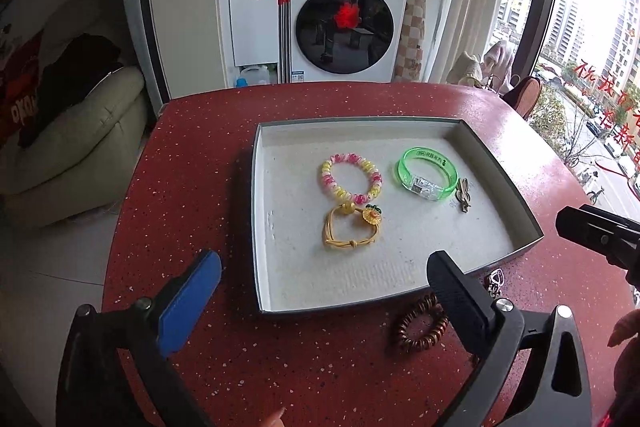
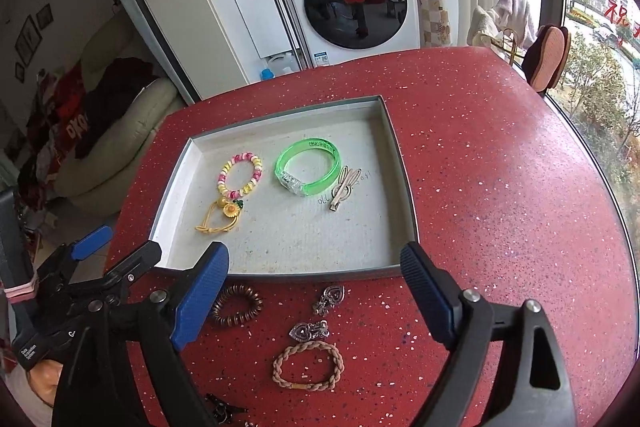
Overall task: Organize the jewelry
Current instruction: 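Open the right tool to release the clip while the left tool lowers and releases the cord bracelet, then move the left tool to the black claw clip while the right tool approaches the braided rope bracelet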
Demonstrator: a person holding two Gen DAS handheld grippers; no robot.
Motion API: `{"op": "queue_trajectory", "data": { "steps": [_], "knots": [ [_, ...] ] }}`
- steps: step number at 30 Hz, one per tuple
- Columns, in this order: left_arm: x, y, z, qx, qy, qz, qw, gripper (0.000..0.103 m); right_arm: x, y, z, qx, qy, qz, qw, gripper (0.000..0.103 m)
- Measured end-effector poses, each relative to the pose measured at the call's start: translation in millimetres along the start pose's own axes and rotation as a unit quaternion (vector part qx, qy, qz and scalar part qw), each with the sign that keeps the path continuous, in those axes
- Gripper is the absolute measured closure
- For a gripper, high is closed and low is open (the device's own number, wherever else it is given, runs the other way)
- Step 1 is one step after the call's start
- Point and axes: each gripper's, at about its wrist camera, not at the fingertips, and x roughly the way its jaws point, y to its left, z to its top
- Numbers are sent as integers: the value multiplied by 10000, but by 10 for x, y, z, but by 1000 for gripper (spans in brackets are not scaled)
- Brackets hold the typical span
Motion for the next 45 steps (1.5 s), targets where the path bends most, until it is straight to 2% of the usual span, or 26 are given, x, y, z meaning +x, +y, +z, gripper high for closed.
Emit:
{"op": "queue_trajectory", "data": {
  "steps": [3, 5, 9, 14, 19, 22, 28, 37, 41, 45],
  "knots": [
    [141, -39, -78, 82, 14, 123, 9999, 0, -98, 25, -41, -92, -325, 39, 9994, 13],
    [222, -56, -148, 120, 1, 156, 9998, 0, -147, 49, -64, -115, -396, 69, 9991, 13],
    [299, -101, -285, 237, -59, 127, 9996, 0, -195, 76, -89, -194, -153, 5, 9997, 13],
    [400, -126, -531, 285, 12, 84, 9996, 0, -212, -1, -210, -50, 190, 244, 9995, 13],
    [535, -154, -782, 375, 202, -209, 9989, 0, -195, -67, -402, -104, 380, 37, 9992, 13],
    [531, -242, -880, 643, 276, -475, 9964, 0, -147, -136, -514, -25, 552, -21, 9985, 13],
    [479, -452, -1074, 1150, 333, -680, 9905, 0, -43, -235, -717, 92, 819, -137, 9965, 13],
    [130, -595, -1193, 1431, 504, -1053, 9828, 0, 55, -240, -838, -5, 991, -303, 9946, 13],
    [63, -647, -1221, 1583, 578, -991, 9807, 0, 98, -242, -870, 10, 1044, -327, 9940, 13],
    [44, -674, -1237, 1538, 617, -895, 9821, 0, 161, -198, -902, -79, 1101, -379, 9932, 15]
  ]
}}
